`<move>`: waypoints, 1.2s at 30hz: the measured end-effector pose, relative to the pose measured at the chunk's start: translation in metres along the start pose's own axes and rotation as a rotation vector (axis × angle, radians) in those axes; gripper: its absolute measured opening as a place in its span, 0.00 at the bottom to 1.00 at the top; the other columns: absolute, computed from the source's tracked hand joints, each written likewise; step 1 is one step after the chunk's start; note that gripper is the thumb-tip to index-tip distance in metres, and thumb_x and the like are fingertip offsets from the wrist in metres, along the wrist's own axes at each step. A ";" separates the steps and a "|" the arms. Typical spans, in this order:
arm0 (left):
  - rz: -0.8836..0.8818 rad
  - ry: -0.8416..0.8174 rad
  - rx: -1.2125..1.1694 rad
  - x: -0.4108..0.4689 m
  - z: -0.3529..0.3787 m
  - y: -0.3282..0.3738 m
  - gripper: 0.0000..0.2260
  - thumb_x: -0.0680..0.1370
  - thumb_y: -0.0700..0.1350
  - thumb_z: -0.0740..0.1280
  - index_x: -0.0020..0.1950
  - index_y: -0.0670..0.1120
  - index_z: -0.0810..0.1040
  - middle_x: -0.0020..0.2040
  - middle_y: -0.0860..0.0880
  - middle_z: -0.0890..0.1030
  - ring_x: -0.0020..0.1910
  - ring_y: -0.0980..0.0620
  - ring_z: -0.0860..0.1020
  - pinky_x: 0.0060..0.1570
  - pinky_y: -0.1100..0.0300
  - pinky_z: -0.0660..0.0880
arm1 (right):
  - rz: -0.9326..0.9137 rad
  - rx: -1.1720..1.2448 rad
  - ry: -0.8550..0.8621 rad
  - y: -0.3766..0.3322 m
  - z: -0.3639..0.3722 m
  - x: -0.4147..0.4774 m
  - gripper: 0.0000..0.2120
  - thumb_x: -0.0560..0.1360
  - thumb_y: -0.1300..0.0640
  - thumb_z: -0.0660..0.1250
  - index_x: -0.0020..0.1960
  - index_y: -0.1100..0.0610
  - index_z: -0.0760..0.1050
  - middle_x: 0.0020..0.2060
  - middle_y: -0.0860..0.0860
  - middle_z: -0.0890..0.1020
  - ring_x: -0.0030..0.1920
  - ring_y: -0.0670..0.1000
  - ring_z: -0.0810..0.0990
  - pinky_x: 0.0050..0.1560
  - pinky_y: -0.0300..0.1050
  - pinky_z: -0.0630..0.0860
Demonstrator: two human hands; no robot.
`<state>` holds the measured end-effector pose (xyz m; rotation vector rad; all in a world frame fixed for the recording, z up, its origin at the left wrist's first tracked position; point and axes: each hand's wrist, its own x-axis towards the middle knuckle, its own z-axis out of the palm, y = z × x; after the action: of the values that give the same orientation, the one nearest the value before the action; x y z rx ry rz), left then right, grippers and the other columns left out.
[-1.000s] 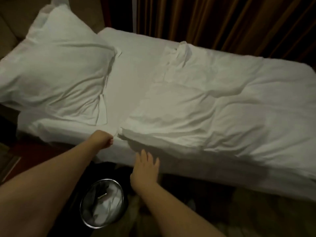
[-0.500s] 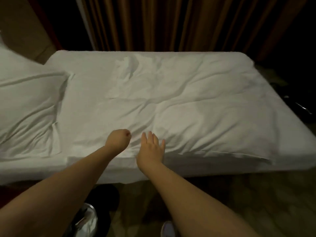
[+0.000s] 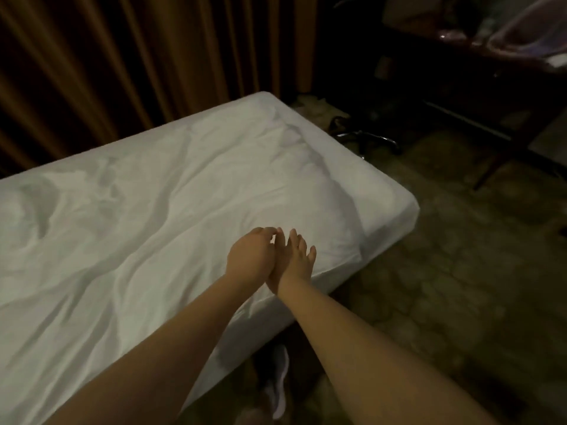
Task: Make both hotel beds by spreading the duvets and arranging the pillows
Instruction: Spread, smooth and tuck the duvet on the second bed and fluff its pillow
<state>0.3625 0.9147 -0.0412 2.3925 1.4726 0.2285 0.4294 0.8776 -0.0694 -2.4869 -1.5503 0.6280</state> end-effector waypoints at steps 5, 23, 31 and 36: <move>0.215 -0.183 0.072 0.053 0.065 0.057 0.22 0.80 0.41 0.59 0.74 0.47 0.63 0.68 0.46 0.71 0.62 0.47 0.74 0.58 0.56 0.70 | 0.189 0.066 0.063 0.094 -0.001 0.040 0.35 0.80 0.45 0.58 0.78 0.50 0.41 0.78 0.55 0.46 0.77 0.57 0.47 0.75 0.59 0.48; 0.536 -0.440 0.797 0.206 0.241 0.090 0.21 0.82 0.46 0.56 0.74 0.52 0.58 0.69 0.41 0.65 0.63 0.38 0.70 0.54 0.45 0.72 | 0.398 0.818 0.046 0.270 0.128 0.176 0.42 0.70 0.43 0.68 0.77 0.51 0.51 0.74 0.53 0.62 0.72 0.58 0.62 0.70 0.57 0.64; 0.493 -0.314 0.515 0.231 0.175 0.097 0.20 0.76 0.36 0.60 0.67 0.48 0.71 0.59 0.42 0.74 0.55 0.40 0.75 0.50 0.51 0.70 | 0.324 0.907 0.144 0.244 0.107 0.219 0.24 0.74 0.45 0.65 0.66 0.53 0.67 0.61 0.55 0.75 0.59 0.59 0.75 0.59 0.53 0.73; 0.774 -0.067 0.586 0.231 0.180 0.089 0.20 0.72 0.37 0.62 0.64 0.46 0.67 0.60 0.39 0.75 0.51 0.37 0.76 0.42 0.51 0.73 | 0.401 0.994 0.364 0.268 0.050 0.230 0.13 0.76 0.65 0.56 0.56 0.61 0.76 0.54 0.59 0.79 0.52 0.59 0.76 0.46 0.47 0.68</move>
<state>0.5964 1.0489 -0.1854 3.3081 0.5444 -0.1407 0.7164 0.9531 -0.2671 -1.9309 -0.4050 0.7026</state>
